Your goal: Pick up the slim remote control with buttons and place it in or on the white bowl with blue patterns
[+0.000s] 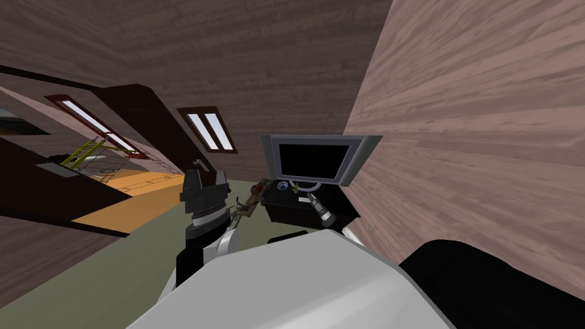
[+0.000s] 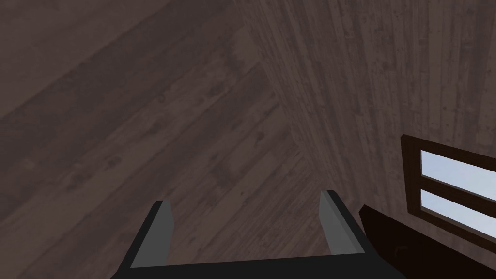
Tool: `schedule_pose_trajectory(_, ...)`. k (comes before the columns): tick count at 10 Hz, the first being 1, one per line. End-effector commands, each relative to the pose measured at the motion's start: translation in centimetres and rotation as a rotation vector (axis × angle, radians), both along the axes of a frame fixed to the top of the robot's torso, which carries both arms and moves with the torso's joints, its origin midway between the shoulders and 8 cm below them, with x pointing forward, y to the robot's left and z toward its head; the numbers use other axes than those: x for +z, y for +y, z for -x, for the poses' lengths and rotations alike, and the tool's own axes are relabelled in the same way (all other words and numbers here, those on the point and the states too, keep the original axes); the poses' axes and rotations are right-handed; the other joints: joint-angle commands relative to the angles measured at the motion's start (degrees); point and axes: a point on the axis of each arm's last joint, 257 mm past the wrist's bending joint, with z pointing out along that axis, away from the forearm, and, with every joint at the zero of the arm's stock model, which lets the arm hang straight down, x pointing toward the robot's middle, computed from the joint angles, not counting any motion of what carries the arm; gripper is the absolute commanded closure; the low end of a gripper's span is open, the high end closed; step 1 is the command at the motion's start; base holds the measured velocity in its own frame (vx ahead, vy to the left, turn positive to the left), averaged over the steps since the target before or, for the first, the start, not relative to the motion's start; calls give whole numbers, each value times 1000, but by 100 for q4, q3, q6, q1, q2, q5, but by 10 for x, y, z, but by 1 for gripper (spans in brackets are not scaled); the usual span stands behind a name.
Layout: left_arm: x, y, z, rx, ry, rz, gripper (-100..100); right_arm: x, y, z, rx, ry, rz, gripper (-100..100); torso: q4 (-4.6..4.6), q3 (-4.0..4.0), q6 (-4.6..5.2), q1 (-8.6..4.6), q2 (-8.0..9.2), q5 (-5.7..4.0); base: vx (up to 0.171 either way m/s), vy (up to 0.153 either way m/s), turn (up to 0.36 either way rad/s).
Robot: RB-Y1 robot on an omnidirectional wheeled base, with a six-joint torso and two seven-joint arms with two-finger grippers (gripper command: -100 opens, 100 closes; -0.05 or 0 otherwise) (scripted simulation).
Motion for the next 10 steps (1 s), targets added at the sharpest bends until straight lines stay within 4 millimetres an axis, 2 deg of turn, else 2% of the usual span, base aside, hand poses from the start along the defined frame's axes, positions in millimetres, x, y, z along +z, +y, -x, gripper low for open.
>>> schedule_pose_trajectory(1,0,0,0,0,0,0,0,-24,6,5,26,41,38,-100,0,0,0,0,0,0,-9,46,128)
schedule_pose_trajectory(2,0,0,0,0,0,0,0,-24,6,5,26,41,38,-100,0,-1,0,1,-2,0,-3,20,41)
schedule_pose_trajectory(5,0,0,0,0,0,0,0,-75,13,28,87,132,121,-100,0,-1,0,-1,-2,0,-11,46,128)
schedule_pose_trajectory(7,0,0,0,0,0,0,0,-116,15,50,137,210,187,-100,0,0,0,7,0,2,-17,70,196)
schedule_pose_trajectory(8,0,0,0,0,0,0,0,-116,15,50,137,210,187,-100,1,1,1,8,2,3,-6,39,74)
schedule_pose_trajectory(10,0,0,0,0,0,0,0,-153,17,75,197,278,253,-100,0,0,1,0,0,0,-14,55,168)
